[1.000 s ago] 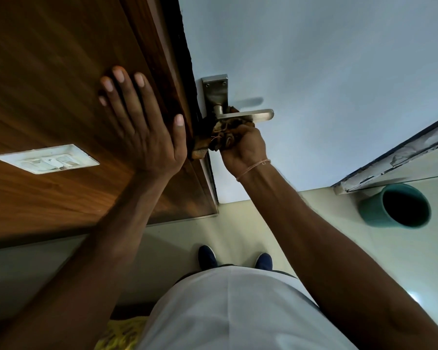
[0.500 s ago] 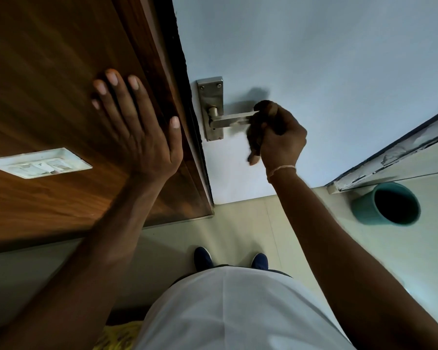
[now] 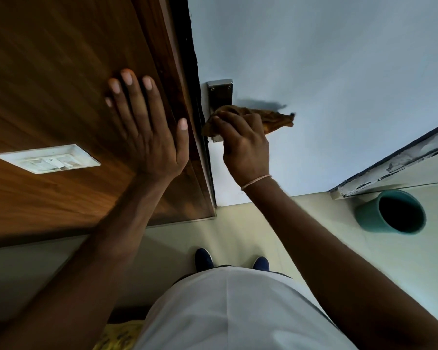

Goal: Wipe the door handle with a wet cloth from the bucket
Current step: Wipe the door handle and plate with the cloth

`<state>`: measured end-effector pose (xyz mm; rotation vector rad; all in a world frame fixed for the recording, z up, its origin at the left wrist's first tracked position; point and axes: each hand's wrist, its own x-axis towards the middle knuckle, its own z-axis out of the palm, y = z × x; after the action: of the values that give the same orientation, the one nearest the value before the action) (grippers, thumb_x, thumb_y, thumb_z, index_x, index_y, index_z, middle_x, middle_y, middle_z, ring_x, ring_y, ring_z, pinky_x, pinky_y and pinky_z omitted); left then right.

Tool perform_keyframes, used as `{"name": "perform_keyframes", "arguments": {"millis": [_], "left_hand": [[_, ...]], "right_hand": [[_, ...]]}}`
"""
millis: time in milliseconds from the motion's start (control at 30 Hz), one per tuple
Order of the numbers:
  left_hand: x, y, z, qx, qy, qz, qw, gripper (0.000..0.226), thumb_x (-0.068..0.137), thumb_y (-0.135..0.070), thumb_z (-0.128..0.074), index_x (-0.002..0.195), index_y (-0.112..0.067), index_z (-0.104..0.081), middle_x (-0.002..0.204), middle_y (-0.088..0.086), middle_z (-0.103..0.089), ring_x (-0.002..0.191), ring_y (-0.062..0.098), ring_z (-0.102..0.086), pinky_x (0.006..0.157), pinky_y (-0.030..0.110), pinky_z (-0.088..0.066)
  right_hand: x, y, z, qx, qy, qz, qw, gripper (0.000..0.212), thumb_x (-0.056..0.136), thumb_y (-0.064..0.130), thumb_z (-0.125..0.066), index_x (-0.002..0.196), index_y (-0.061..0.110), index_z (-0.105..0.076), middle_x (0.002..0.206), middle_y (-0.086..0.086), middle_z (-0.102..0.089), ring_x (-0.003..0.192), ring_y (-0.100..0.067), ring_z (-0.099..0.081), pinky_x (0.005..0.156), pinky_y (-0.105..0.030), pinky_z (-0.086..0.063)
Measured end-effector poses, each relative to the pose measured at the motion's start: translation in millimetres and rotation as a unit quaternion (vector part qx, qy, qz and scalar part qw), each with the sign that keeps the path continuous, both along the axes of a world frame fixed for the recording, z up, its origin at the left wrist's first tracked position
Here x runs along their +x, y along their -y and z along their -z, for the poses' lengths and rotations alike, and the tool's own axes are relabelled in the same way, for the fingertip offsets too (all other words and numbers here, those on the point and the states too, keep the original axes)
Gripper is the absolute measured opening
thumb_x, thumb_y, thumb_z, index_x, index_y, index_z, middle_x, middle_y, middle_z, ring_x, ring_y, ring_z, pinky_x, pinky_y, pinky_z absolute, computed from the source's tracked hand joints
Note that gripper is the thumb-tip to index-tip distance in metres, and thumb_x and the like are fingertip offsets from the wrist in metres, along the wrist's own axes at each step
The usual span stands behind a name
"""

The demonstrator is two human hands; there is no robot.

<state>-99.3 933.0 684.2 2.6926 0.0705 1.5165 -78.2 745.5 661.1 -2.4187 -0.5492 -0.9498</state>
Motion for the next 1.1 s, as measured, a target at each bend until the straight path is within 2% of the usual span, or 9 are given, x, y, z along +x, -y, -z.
{"name": "perform_keyframes", "arguments": {"millis": [100, 267, 367, 500, 633, 767, 900, 967, 1100], "left_hand": [[-1, 1, 0, -0.005, -0.001, -0.001, 1.0, 0.076, 0.101, -0.037, -0.053, 0.159, 0.008, -0.033, 0.158, 0.04, -0.041, 0.151, 0.054, -0.028, 0.131, 0.062, -0.017], [-2, 1, -1, -0.007, -0.003, -0.003, 1.0, 0.076, 0.101, -0.037, -0.052, 0.16, 0.007, -0.032, 0.159, 0.039, -0.041, 0.152, 0.054, -0.028, 0.13, 0.064, -0.02], [-2, 1, -1, -0.006, -0.002, -0.004, 1.0, 0.075, 0.101, -0.037, -0.051, 0.159, 0.007, -0.033, 0.159, 0.039, -0.041, 0.152, 0.053, -0.029, 0.13, 0.064, -0.02], [-4, 1, -1, -0.006, 0.001, -0.002, 1.0, 0.075, 0.101, -0.037, -0.052, 0.16, 0.006, -0.034, 0.16, 0.037, -0.041, 0.153, 0.052, -0.028, 0.131, 0.062, -0.019], [-4, 0, -3, -0.004, 0.002, 0.001, 1.0, 0.075, 0.102, -0.038, -0.052, 0.161, 0.005, -0.033, 0.161, 0.036, -0.04, 0.154, 0.051, -0.028, 0.132, 0.06, -0.018], [-6, -2, -2, 0.0, 0.0, 0.003, 1.0, 0.075, 0.102, -0.038, -0.052, 0.162, 0.004, -0.032, 0.162, 0.035, -0.041, 0.154, 0.05, -0.028, 0.133, 0.057, -0.016], [-6, -1, -2, 0.003, -0.001, 0.006, 1.0, 0.075, 0.103, -0.038, -0.051, 0.162, 0.003, -0.032, 0.162, 0.035, -0.041, 0.154, 0.051, -0.029, 0.132, 0.059, -0.019], [-6, -1, -1, -0.002, 0.001, 0.006, 1.0, 0.074, 0.103, -0.038, -0.05, 0.162, 0.004, -0.032, 0.162, 0.036, -0.041, 0.154, 0.051, -0.029, 0.132, 0.059, -0.018], [-5, -3, -1, -0.006, -0.001, 0.005, 1.0, 0.074, 0.102, -0.038, -0.05, 0.161, 0.003, -0.033, 0.161, 0.036, -0.042, 0.153, 0.05, -0.03, 0.131, 0.06, -0.02]], "right_hand": [[9, 36, 3, 0.037, -0.014, 0.017, 0.999, 0.034, 0.096, -0.004, -0.068, 0.123, 0.013, -0.081, 0.131, -0.006, -0.077, 0.108, -0.041, -0.068, 0.092, -0.041, -0.054], [12, 52, 5, 0.089, -0.053, 0.097, 0.99, 0.042, 0.091, -0.001, -0.059, 0.12, 0.018, -0.081, 0.133, 0.001, -0.076, 0.114, -0.036, -0.065, 0.084, -0.047, -0.055], [6, 28, 2, 0.072, -0.041, 0.059, 0.995, 0.037, 0.092, -0.007, -0.066, 0.12, 0.011, -0.082, 0.129, -0.007, -0.077, 0.113, -0.04, -0.065, 0.095, -0.036, -0.05], [5, 2, -3, -0.021, -0.002, -0.03, 0.999, 0.026, 0.102, 0.002, -0.067, 0.124, 0.005, -0.079, 0.126, -0.017, -0.075, 0.112, -0.043, -0.063, 0.094, -0.044, -0.054], [20, -7, -9, -0.121, 0.05, -0.068, 0.989, 0.02, 0.103, 0.006, -0.063, 0.104, 0.007, -0.083, 0.106, -0.015, -0.074, 0.101, -0.04, -0.066, 0.079, -0.044, -0.054], [32, -10, -15, -0.272, 0.094, -0.104, 0.952, 0.026, 0.094, 0.01, -0.061, 0.08, 0.012, -0.082, 0.09, -0.006, -0.072, 0.102, -0.035, -0.055, 0.077, -0.041, -0.049], [42, -2, -24, -0.366, 0.133, -0.132, 0.912, 0.028, 0.094, 0.015, -0.058, 0.081, 0.02, -0.082, 0.086, 0.004, -0.07, 0.108, -0.032, -0.056, 0.087, -0.041, -0.045], [47, 8, -22, -0.331, 0.144, -0.139, 0.922, 0.024, 0.097, 0.013, -0.063, 0.085, 0.023, -0.081, 0.091, 0.004, -0.072, 0.109, -0.032, -0.055, 0.084, -0.042, -0.042], [36, 27, -8, -0.161, 0.107, -0.093, 0.977, 0.019, 0.11, 0.024, -0.064, 0.121, 0.022, -0.08, 0.13, 0.0, -0.077, 0.114, -0.032, -0.069, 0.085, -0.043, -0.052]]}}
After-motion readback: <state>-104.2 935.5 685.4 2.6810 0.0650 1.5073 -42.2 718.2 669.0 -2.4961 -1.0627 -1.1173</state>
